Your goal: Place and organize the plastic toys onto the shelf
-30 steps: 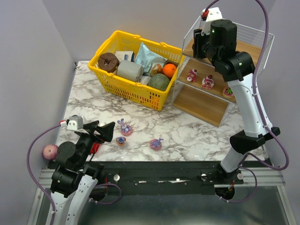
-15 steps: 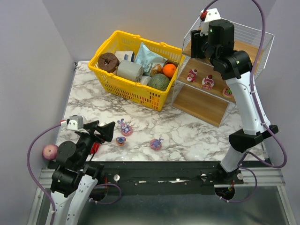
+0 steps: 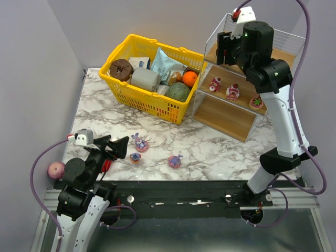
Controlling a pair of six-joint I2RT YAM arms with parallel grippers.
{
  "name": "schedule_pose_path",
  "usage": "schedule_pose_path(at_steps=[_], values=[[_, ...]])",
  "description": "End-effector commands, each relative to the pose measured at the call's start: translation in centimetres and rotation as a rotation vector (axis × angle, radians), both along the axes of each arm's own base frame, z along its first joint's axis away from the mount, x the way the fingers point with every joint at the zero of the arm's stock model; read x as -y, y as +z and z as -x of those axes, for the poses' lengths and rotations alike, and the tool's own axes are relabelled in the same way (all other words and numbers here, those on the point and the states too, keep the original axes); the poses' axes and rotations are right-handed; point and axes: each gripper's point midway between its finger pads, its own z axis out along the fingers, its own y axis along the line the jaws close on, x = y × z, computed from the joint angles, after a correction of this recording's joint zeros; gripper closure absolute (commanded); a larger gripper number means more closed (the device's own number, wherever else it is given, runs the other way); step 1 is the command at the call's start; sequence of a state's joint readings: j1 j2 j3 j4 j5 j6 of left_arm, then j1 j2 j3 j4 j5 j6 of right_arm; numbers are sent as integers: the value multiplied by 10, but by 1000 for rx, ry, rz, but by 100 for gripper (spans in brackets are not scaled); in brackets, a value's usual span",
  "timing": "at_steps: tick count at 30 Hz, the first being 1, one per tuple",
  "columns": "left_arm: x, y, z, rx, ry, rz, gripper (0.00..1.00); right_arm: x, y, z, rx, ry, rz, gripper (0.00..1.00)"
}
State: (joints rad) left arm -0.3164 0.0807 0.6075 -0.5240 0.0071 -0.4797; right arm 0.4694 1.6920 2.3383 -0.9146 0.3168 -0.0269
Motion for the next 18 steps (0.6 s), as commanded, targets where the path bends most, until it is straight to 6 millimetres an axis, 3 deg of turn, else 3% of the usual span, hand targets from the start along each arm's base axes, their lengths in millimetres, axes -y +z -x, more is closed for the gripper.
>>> schedule_pose_path(at_steps=[1, 18], values=[[-3, -2, -1, -11, 18, -1, 1, 9, 24, 19, 55, 17, -19, 28], [-3, -2, -1, -11, 20, -1, 1, 12, 12, 27, 24, 40, 27, 28]])
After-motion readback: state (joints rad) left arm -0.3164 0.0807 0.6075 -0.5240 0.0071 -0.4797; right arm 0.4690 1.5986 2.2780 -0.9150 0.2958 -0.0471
